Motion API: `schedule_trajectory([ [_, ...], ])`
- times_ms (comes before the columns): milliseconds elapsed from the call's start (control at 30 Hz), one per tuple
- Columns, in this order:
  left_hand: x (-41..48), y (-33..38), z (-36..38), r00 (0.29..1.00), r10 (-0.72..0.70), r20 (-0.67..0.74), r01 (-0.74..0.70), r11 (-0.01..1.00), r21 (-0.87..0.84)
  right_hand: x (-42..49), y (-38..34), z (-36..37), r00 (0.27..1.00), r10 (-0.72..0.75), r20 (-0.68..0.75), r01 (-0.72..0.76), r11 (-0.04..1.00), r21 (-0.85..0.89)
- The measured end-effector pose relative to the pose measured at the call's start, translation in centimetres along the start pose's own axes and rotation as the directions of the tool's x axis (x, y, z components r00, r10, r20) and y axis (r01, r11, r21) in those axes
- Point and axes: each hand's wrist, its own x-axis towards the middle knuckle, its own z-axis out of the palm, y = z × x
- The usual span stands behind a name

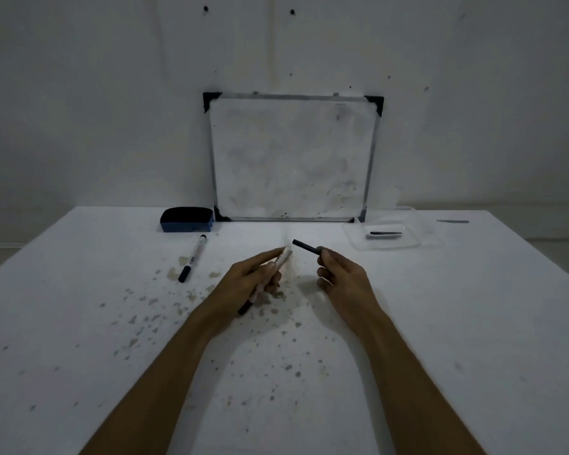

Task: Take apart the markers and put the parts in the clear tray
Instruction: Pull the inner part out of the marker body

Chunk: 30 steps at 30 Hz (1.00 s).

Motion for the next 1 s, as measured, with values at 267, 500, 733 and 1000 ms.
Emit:
schedule_trajectory([
  [267, -0.1, -0.4, -1.5, 0.996, -0.071, 0.054, 0.075, 0.994, -0.078, -0.7, -0.2, 0.1, 0.999, 0.026, 0.025, -0.023, 0.994, -0.106],
  [500, -0.3, -0.8, -1.3, 0.995, -0.054, 0.079, 0.056, 0.998, -0.022, -1.2, -0.6, 0.2, 1.0, 0.007, 0.03, -0.003, 0.993, -0.119],
  [733, -0.9, -1.2, -1.5, 0.993, -0.067, 0.095, 0.068, 0.998, -0.009, -1.6, -1.1, 0.2, 0.968, -0.243, 0.065, 0.252, 0.931, -0.264],
  [1000, -0.6, -1.4, -1.9, 0.994, -0.086, 0.07, 0.083, 0.996, 0.032, -2.5, -1.4, 1.2, 0.923, -0.376, 0.085, 0.383, 0.869, -0.313],
])
